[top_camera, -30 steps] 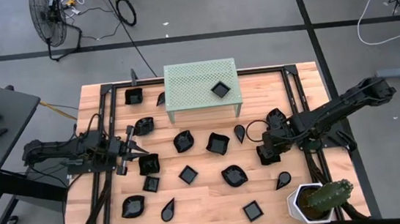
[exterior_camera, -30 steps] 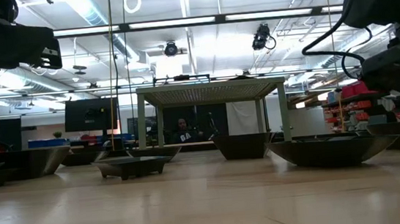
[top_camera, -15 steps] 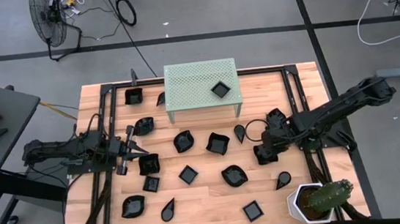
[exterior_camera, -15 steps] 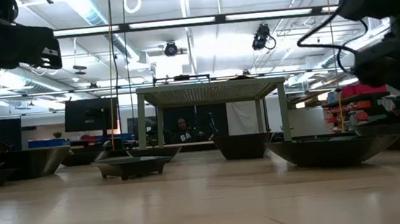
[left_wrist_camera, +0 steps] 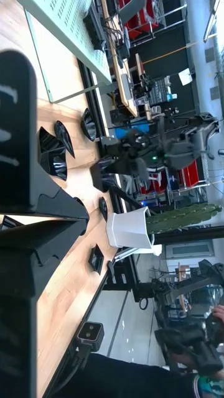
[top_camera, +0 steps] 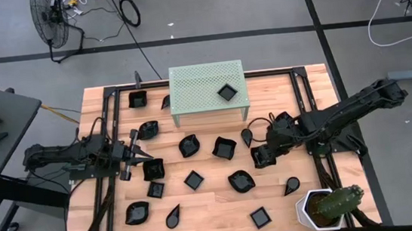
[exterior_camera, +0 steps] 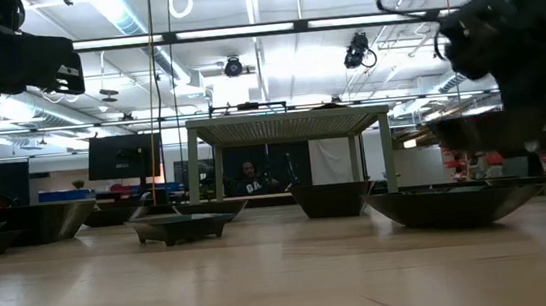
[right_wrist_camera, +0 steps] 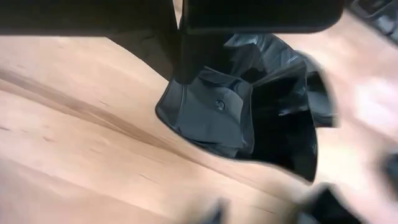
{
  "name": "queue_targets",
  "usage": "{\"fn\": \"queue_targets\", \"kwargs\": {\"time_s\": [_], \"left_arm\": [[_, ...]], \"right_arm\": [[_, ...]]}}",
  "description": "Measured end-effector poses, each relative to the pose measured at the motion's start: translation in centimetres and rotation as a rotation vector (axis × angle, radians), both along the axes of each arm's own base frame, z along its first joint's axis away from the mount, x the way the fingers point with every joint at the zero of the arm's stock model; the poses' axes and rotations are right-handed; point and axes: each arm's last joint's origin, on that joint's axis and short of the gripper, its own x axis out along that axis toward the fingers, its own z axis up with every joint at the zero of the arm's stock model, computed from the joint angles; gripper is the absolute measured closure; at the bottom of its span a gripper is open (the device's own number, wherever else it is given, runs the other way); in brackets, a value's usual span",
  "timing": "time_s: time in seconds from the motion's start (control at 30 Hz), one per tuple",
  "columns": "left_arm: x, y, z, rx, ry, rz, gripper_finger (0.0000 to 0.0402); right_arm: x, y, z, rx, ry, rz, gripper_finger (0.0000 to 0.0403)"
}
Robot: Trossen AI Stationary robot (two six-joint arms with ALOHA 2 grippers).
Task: Pick & Place Mini shaped plates
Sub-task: Put the distorted square plate on the shelf
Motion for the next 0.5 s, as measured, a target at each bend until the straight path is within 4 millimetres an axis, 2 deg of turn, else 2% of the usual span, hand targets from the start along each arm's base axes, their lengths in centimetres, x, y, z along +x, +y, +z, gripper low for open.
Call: {"fn": "queue_targets", "kwargs": {"time_s": [0.2, 0.5], "left_arm": [[0.0, 0.0, 0.0, 0.000, 0.000, 0.000, 0.0378], [0.0, 0.0, 0.0, 0.000, 0.000, 0.000, 0.0378]], "right_arm": [[2.1, -0.9, 3.4, -0.060, -0.112, -0.009, 0.0398], [6.6, -3.3, 7.3, -0.182, -0.218, 0.095, 0.0398]]}}
